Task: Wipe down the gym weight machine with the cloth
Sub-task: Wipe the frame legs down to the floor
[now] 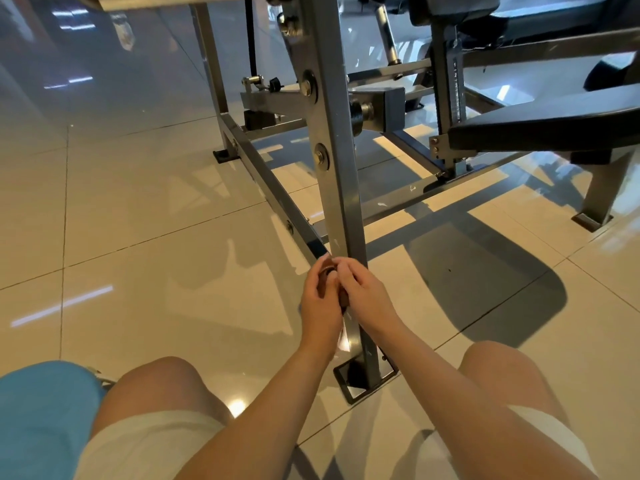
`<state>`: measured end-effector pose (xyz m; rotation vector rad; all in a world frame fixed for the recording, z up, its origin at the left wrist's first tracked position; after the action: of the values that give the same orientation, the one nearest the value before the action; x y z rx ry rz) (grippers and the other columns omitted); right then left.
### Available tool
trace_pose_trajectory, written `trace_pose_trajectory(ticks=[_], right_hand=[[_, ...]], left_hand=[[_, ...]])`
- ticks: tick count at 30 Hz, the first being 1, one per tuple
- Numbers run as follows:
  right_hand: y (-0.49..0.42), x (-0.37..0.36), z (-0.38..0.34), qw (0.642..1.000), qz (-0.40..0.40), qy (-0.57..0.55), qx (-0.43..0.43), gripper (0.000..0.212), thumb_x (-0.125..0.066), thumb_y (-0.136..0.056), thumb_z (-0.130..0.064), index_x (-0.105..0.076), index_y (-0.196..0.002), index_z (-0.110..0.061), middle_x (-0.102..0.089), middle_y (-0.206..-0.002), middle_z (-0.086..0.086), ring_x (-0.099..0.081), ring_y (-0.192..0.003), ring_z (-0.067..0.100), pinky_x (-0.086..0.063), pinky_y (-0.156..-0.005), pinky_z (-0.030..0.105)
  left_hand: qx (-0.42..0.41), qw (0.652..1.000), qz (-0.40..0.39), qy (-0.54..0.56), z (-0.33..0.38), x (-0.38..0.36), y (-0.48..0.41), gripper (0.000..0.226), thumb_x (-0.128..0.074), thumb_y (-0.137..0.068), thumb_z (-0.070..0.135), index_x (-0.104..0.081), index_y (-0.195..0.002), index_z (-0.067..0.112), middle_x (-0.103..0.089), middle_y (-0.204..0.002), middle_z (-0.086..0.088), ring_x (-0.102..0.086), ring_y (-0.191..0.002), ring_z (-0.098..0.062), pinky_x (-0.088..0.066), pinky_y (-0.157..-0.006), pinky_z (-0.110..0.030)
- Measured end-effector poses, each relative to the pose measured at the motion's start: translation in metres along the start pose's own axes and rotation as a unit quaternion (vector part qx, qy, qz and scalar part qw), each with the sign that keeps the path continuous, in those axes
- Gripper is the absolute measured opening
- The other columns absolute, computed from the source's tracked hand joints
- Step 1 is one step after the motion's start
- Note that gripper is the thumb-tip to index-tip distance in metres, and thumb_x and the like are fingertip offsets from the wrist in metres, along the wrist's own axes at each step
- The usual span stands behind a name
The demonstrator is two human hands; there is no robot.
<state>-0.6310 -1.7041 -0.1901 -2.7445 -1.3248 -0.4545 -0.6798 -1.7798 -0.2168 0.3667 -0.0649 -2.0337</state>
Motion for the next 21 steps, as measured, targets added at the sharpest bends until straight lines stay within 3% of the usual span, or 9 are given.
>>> trace_pose_trajectory(ticks=[2, 4, 6, 8, 11, 17, 21], right_hand=[[-0.012, 0.007, 0.001, 0.991, 0.055, 0.095, 0.073, 0.026, -0.041, -0.108, -0.038, -0.067, -0.112, -0.037, -0.067, -0.105, -0.018, -0.061, -0.107, 0.009, -0.054, -0.092, 0.035], [-0.020, 0.018, 0.002, 0.980, 0.139, 0.107, 0.091, 0.020, -0.049, -0.106, -0.030, -0.063, -0.120, -0.031, -0.062, -0.117, -0.014, -0.053, -0.115, 0.010, -0.048, -0.101, 0.036], [-0.027, 0.022, 0.003, 0.987, 0.145, 0.053, 0.054, 0.029, -0.051, -0.106, -0.027, -0.055, -0.135, -0.028, -0.058, -0.131, -0.012, -0.050, -0.124, 0.005, -0.045, -0.105, 0.030], [-0.031, 0.019, 0.003, 0.993, 0.113, -0.026, 0.022, 0.033, -0.047, -0.108, -0.025, -0.051, -0.140, -0.033, -0.060, -0.128, -0.019, -0.055, -0.121, 0.000, -0.049, -0.100, 0.024], [-0.033, 0.017, 0.009, 0.992, 0.112, -0.063, -0.003, 0.035, -0.045, -0.109, -0.021, -0.052, -0.141, -0.032, -0.064, -0.124, -0.017, -0.059, -0.116, 0.000, -0.052, -0.094, 0.019], [-0.029, 0.014, 0.023, 0.990, 0.130, -0.039, -0.043, 0.036, -0.047, -0.108, -0.024, -0.054, -0.143, -0.028, -0.065, -0.129, -0.008, -0.060, -0.121, 0.009, -0.053, -0.100, 0.029], [-0.031, 0.018, 0.022, 0.990, 0.132, -0.025, -0.032, 0.034, -0.045, -0.109, -0.027, -0.058, -0.140, -0.029, -0.069, -0.117, -0.011, -0.064, -0.108, 0.004, -0.057, -0.093, 0.026]], left_hand=[[-0.028, 0.997, 0.069, -0.012, 0.003, 0.015, -0.015, 0.034, -0.048, -0.106, 0.018, -0.063, -0.124, 0.043, -0.066, -0.122, 0.009, -0.064, -0.114, -0.014, -0.058, -0.091, -0.029], [-0.051, 0.993, 0.103, -0.024, 0.014, 0.021, -0.031, 0.035, -0.046, -0.107, 0.018, -0.058, -0.124, 0.046, -0.064, -0.120, 0.012, -0.062, -0.115, -0.012, -0.055, -0.090, -0.022], [-0.067, 0.996, 0.045, -0.043, 0.023, 0.009, -0.044, 0.036, -0.045, -0.108, 0.022, -0.053, -0.133, 0.046, -0.061, -0.128, 0.014, -0.060, -0.119, -0.005, -0.054, -0.095, -0.025], [-0.096, 0.990, -0.048, -0.089, 0.021, -0.012, -0.047, 0.040, -0.044, -0.108, 0.028, -0.045, -0.143, 0.047, -0.045, -0.152, 0.013, -0.046, -0.134, 0.000, -0.047, -0.107, -0.029], [-0.138, 0.977, -0.055, -0.153, -0.003, -0.021, -0.048, 0.041, -0.042, -0.109, 0.030, -0.038, -0.144, 0.050, -0.026, -0.162, 0.023, -0.029, -0.144, 0.003, -0.037, -0.117, -0.033], [-0.027, 0.992, -0.061, -0.108, -0.039, -0.010, -0.043, 0.043, -0.043, -0.109, 0.025, -0.042, -0.151, 0.036, -0.038, -0.159, 0.010, -0.043, -0.142, -0.013, -0.042, -0.115, -0.042], [-0.046, 0.994, -0.034, -0.098, -0.017, -0.015, -0.051, 0.049, -0.044, -0.103, 0.048, -0.036, -0.151, 0.047, -0.061, -0.138, 0.007, -0.060, -0.122, -0.008, -0.053, -0.101, -0.033]])
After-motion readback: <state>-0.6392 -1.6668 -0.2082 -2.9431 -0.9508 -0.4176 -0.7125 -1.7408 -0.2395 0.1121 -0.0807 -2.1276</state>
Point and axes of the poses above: each hand's wrist, its own y-axis away from the middle knuckle, its own x-axis out of the back of the hand, z = x × y, the point moved 3 cm from there along -y, towards the middle knuckle
